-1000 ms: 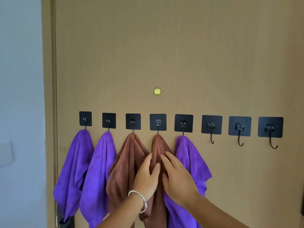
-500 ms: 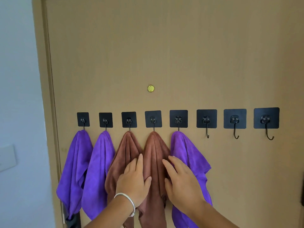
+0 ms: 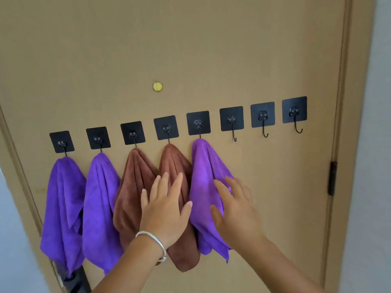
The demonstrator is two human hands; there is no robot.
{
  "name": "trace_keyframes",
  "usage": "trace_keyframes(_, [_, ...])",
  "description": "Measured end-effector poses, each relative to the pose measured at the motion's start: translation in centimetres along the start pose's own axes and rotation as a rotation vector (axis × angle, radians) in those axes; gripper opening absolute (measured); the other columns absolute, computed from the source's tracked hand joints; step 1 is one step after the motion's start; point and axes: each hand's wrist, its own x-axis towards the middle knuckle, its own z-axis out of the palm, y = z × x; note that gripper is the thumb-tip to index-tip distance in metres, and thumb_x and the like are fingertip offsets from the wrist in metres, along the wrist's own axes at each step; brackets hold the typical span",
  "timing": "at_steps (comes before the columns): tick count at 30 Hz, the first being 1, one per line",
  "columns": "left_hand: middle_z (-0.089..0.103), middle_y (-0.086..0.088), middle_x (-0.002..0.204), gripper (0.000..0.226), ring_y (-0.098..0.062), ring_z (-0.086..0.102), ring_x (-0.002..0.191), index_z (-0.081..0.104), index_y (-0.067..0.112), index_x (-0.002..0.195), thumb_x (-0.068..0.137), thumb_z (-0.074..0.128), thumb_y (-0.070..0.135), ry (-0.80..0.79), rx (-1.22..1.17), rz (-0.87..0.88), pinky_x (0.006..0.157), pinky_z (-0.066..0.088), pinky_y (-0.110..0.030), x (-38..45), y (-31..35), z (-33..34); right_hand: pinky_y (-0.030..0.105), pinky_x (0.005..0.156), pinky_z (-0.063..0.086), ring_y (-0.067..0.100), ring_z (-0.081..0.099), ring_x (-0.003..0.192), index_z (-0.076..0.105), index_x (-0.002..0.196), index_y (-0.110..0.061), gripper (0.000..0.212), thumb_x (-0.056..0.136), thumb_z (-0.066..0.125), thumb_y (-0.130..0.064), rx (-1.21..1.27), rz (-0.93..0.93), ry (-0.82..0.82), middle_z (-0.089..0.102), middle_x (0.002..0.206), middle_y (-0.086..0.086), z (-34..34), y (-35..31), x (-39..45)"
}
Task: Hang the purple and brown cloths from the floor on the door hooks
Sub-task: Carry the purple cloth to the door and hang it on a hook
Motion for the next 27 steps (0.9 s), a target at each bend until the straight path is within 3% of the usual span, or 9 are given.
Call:
trace_keyframes(7, [0.007,-0.002,0.159,0.068,-0.021,0.0,0.146,0.006,0.039,0.149,0.091,0.036,0.058,0.008,-0.152,0.249,0.115,0.009,-0.054,0.5,2.6,-0.9,0.043,0.117,0.015,0.022,0.017,0.144,0.033,0.144,-0.028,0.06,0.09,0.049,-0.048,-0.187,0.198,0.117,0.031,0.152,0.002,-5.2,-1.4,-4.3])
trace_keyframes(13, [0.014,-0.007,0.157,0.072,-0.024,0.004,0.145,0.014,0.033,0.15,0.087,0.034,0.062,-0.021,-0.32,0.485,0.112,0.016,-0.057,-1.6,7.9,-1.5,0.045,0.119,0.009,0.018,0.006,0.146,0.026,0.146,-0.034,0.063,0.09,0.042,-0.059,-0.39,0.406,0.168,0.023,0.155,-0.003,-9.3,-3.4,-10.8])
trace_keyframes(18, [0.009,-0.005,0.159,0.074,-0.022,-0.001,0.146,0.008,0.035,0.15,0.085,0.027,0.064,-0.161,-0.517,0.713,0.114,0.01,-0.056,-7.4,14.6,-2.3,0.046,0.12,0.006,0.018,0.004,0.147,0.024,0.147,-0.035,0.066,0.088,0.031,-0.065,-0.57,0.637,0.218,0.021,0.157,-0.003,-14.6,-4.8,-18.6])
trace_keyframes(27, [0.011,-0.004,0.159,0.07,-0.024,0.0,0.146,0.006,0.036,0.149,0.088,0.025,0.065,-0.228,-0.777,1.128,0.114,0.012,-0.056,-21.4,27.4,-10.9,0.047,0.118,0.012,0.018,0.007,0.146,0.028,0.146,-0.034,0.065,0.088,0.044,-0.061,-0.877,1.039,0.353,0.024,0.155,-0.002,-27.1,-10.5,-34.3])
